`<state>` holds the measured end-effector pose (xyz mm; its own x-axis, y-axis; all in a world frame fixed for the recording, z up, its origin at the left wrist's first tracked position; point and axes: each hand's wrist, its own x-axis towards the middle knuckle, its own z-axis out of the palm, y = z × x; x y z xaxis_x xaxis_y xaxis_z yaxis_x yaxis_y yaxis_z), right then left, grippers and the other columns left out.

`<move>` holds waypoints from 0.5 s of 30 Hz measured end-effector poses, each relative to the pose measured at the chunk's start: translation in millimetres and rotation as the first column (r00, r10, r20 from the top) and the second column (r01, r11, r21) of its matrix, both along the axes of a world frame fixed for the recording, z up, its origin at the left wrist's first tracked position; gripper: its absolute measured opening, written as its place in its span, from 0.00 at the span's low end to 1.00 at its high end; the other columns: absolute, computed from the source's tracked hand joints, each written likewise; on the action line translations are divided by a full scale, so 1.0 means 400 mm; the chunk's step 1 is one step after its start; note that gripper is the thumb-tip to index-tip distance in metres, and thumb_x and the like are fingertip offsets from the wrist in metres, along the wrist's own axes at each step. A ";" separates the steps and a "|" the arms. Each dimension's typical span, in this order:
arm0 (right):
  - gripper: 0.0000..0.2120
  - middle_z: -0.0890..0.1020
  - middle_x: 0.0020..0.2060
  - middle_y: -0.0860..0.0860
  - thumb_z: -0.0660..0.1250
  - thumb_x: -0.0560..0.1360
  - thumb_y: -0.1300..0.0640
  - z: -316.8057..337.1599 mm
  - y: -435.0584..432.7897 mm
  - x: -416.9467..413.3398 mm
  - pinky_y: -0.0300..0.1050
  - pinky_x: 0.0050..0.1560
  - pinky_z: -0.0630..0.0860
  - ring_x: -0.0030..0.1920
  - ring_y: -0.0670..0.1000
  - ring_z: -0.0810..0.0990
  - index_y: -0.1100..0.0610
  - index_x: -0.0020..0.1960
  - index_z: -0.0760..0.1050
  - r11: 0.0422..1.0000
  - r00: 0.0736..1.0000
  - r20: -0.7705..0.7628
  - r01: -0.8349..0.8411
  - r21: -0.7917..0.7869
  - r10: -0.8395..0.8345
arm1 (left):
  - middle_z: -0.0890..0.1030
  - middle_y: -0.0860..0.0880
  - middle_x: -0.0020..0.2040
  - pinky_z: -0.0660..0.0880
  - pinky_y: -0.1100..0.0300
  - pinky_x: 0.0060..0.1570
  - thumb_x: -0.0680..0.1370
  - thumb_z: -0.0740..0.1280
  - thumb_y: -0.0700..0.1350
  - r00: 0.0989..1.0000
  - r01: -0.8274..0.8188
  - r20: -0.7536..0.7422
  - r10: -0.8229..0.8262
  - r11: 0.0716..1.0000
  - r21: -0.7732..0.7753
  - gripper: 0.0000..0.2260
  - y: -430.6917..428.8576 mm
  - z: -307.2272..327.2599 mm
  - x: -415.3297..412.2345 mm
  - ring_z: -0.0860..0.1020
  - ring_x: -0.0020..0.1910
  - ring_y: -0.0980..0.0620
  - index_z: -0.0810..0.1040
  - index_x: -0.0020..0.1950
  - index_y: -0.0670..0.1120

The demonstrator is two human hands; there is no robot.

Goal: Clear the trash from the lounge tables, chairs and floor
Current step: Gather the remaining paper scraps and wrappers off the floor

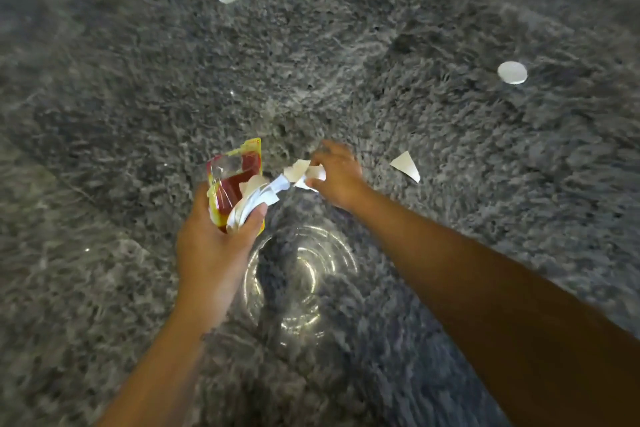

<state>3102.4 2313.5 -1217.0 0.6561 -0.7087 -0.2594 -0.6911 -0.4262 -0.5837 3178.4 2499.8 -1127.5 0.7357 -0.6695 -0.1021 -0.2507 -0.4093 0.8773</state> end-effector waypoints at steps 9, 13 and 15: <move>0.10 0.74 0.50 0.58 0.69 0.70 0.68 0.020 0.004 -0.017 0.35 0.41 0.61 0.46 0.51 0.71 0.65 0.51 0.76 0.984 0.966 0.217 0.115 0.139 -0.144 | 0.83 0.54 0.46 0.78 0.53 0.45 0.72 0.72 0.49 0.998 -0.004 -0.059 0.006 0.999 0.041 0.16 -0.048 -0.006 0.054 0.81 0.45 0.55 0.76 0.59 0.51; 0.18 0.70 0.57 0.58 0.70 0.69 0.69 0.061 -0.033 -0.133 0.31 0.46 0.63 0.51 0.53 0.71 0.63 0.57 0.71 0.879 0.843 0.255 0.468 0.087 -0.474 | 0.83 0.53 0.47 0.77 0.44 0.50 0.71 0.72 0.50 0.995 0.026 -0.101 -0.025 1.000 0.010 0.17 -0.086 0.016 0.060 0.81 0.47 0.53 0.77 0.58 0.50; 0.26 0.65 0.63 0.58 0.70 0.70 0.69 0.065 -0.057 -0.172 0.36 0.52 0.66 0.57 0.54 0.70 0.61 0.65 0.66 0.795 0.778 0.168 0.603 0.073 -0.606 | 0.83 0.53 0.48 0.77 0.44 0.51 0.69 0.70 0.52 0.992 0.036 -0.118 -0.038 0.999 -0.014 0.19 -0.103 0.027 0.065 0.81 0.48 0.52 0.76 0.58 0.50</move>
